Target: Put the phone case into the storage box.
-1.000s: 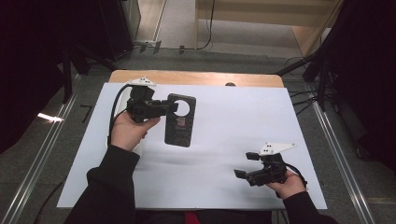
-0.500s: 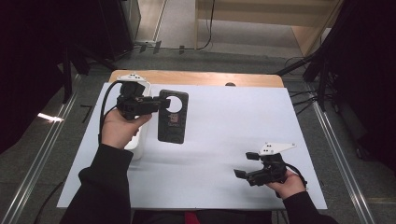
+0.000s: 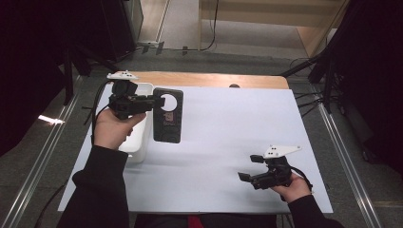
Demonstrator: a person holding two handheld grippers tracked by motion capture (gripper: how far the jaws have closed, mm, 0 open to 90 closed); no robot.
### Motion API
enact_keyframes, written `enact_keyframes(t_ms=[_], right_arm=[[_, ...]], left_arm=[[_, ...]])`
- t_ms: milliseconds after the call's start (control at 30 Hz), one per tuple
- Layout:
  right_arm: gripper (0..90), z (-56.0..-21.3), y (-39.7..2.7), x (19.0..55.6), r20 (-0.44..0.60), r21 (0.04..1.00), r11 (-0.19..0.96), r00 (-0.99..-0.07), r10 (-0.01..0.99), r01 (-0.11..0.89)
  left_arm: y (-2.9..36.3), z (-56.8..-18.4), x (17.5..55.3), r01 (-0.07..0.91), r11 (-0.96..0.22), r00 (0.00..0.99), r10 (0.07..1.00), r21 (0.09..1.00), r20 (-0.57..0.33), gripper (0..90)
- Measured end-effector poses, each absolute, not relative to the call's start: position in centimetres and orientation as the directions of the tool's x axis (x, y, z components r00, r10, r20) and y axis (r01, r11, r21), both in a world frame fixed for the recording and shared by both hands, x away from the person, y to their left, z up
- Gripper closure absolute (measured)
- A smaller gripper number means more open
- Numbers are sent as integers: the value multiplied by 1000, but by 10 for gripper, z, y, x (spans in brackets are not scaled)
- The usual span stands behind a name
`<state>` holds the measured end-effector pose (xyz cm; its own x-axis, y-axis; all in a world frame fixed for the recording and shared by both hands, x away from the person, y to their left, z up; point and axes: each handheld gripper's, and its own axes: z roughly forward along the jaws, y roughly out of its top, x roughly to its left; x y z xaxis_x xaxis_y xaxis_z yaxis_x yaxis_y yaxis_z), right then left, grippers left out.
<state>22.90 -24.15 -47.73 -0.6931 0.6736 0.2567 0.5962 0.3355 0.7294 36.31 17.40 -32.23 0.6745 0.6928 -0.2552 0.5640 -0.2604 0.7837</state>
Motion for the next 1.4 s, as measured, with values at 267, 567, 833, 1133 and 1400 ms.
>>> enact_keyframes(t_ms=[267,567,833,1133,1400], right_arm=[[126,-477,-242,230,257,732,336,-697,670,593],[125,-477,-241,233,257,729,341,-700,666,593],[126,-477,-238,234,256,731,350,-711,655,586],[126,-476,-236,235,253,734,358,-721,645,578],[125,-476,-236,236,254,733,354,-717,649,581]], left_arm=[[188,-319,363,569,-232,657,706,789,-266,718],[204,-312,361,569,-210,640,720,795,-268,718],[213,-310,366,572,-201,628,731,795,-267,718],[218,-305,380,566,-194,609,754,801,-247,718],[219,-304,394,579,-180,592,764,795,-258,719]])
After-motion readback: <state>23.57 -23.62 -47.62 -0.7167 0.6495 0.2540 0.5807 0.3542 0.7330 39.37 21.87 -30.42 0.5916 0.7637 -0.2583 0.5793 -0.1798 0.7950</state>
